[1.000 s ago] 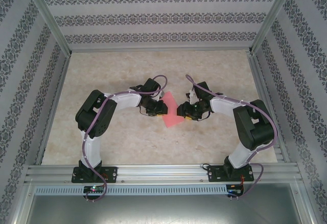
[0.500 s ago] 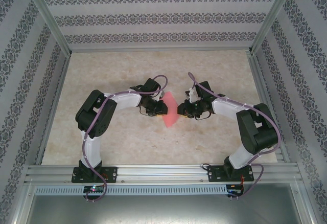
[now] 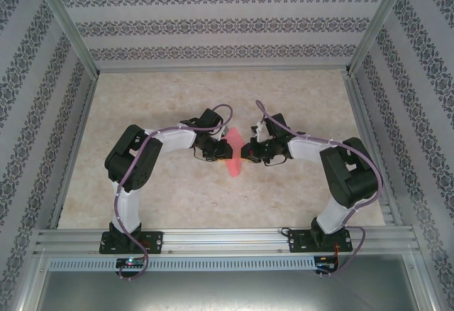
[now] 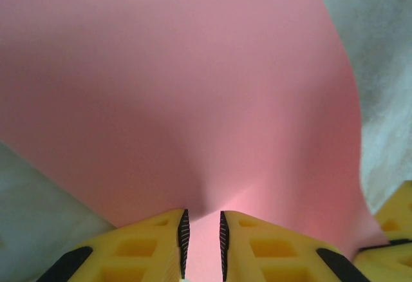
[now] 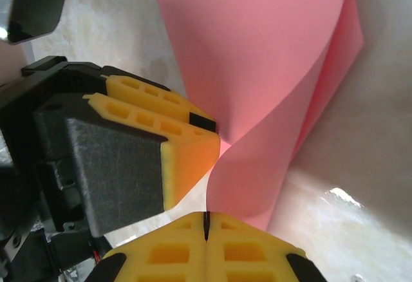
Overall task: Fold a paper plane with a square sheet of paper (pick it up from the middle)
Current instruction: Third fold the triangle at the center of the table.
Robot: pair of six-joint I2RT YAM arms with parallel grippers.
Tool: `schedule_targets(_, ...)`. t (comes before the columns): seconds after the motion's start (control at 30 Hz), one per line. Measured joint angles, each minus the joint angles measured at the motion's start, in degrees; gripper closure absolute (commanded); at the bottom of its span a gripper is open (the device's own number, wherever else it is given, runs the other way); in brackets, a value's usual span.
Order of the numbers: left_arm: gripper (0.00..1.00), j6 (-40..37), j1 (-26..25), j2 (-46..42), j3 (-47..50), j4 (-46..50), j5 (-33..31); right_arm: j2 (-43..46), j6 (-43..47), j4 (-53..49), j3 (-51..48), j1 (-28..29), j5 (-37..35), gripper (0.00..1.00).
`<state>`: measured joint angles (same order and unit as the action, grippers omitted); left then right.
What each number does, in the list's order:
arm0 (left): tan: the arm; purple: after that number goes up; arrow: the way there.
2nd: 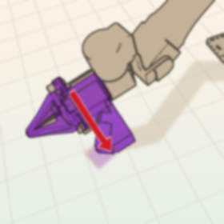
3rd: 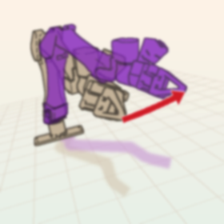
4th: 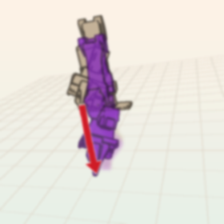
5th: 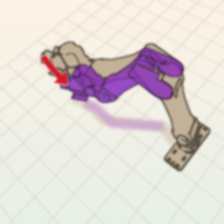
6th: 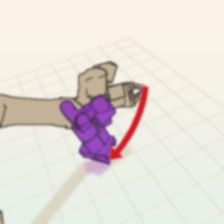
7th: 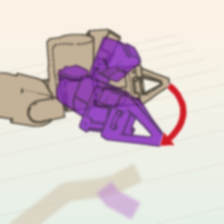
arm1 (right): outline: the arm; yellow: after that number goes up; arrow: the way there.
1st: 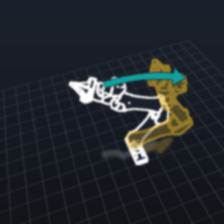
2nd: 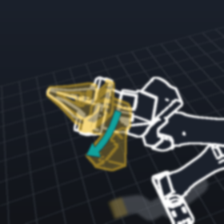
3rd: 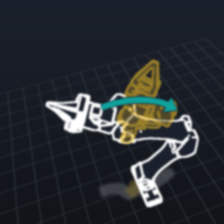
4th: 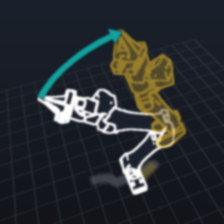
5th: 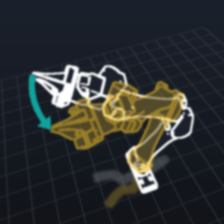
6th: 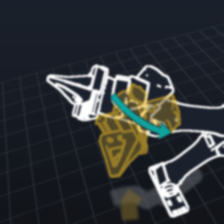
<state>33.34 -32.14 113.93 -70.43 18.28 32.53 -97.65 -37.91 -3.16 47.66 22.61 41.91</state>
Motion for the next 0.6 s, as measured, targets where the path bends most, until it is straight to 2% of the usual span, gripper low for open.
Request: schedule_targets(0.6, 0.76, 0.0, 0.0, 0.0, 0.0, 0.2, 0.5, -6.4, -4.7, 6.1, 2.2, 0.5, 0.1, 0.95)
